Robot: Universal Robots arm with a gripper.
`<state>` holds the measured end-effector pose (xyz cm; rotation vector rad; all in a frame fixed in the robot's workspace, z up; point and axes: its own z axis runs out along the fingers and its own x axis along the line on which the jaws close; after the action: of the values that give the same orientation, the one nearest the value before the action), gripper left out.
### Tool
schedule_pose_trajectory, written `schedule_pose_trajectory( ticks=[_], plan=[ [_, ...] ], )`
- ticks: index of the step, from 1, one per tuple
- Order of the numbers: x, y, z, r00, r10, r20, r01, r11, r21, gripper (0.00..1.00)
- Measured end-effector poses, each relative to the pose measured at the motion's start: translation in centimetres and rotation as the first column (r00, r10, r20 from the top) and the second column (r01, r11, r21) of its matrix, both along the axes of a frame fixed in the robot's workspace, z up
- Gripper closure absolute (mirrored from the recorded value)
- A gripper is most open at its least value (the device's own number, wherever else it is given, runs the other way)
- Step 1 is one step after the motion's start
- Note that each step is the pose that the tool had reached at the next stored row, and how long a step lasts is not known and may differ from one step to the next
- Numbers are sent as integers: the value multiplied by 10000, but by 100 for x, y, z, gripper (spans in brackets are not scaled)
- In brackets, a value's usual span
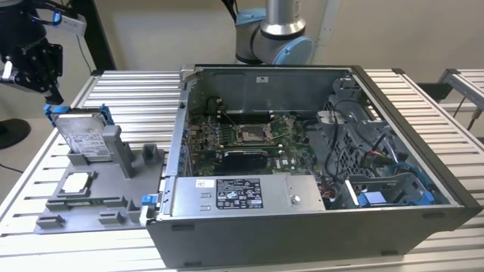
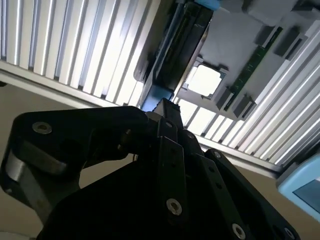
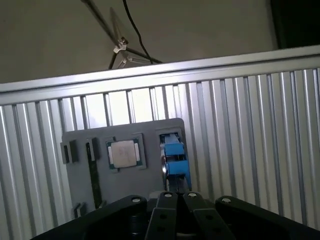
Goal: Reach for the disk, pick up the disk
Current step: 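Pick up the disk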
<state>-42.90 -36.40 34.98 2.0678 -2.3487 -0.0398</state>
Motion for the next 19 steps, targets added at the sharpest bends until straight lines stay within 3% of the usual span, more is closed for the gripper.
schedule_pose_trajectory(
  ticks=[6, 7, 19],
  plan=[
    [2, -1, -1, 9999, 163, 0, -163, 9999, 1, 100],
    [2, -1, -1, 9999, 164, 0, -164, 9999, 0, 0],
    [2, -1, -1, 9998, 174, 0, -174, 9998, 1, 0]
  ],
)
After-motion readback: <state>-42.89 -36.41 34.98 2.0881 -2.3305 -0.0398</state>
